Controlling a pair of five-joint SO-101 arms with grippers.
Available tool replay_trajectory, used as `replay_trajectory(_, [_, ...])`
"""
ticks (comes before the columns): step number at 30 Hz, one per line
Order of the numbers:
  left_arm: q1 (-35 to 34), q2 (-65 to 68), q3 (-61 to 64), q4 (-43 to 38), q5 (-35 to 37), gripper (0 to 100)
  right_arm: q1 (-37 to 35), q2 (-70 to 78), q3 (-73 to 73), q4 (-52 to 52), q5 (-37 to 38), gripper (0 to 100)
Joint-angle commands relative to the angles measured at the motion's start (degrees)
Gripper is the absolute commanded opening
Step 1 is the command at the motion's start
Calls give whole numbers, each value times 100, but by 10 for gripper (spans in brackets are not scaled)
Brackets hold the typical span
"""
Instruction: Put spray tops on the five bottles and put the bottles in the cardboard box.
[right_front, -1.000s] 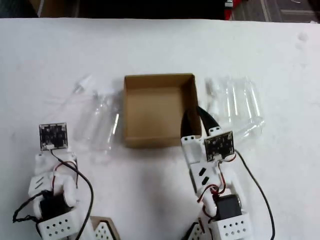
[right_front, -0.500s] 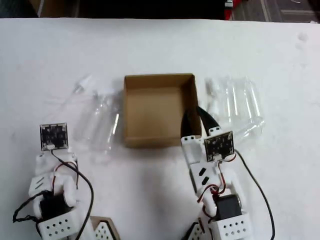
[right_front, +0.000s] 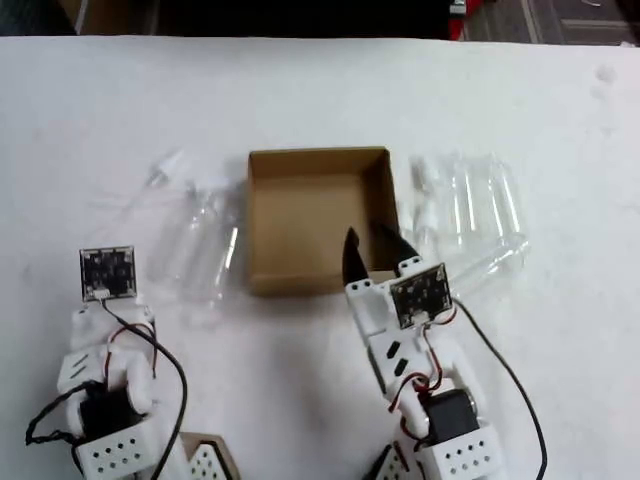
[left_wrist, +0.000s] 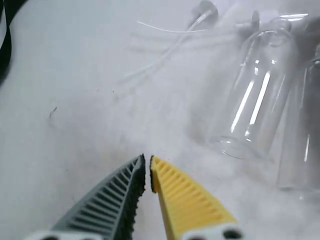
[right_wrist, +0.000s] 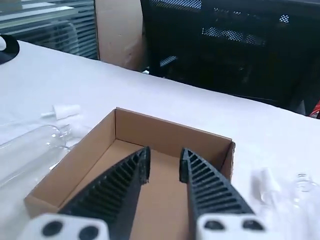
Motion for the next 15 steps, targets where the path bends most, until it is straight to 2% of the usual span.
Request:
replay_trajectory(1, [22, -66, -255, 26, -62, 28, -215, -4, 44, 13, 26, 88])
replay_trajectory(5, [22, -66, -149, -70, -62, 28, -400, -4, 44, 48, 62, 88])
replay_trajectory(15, [22, -66, -149, -62, -62, 28, 22, -4, 44, 57, 62, 88])
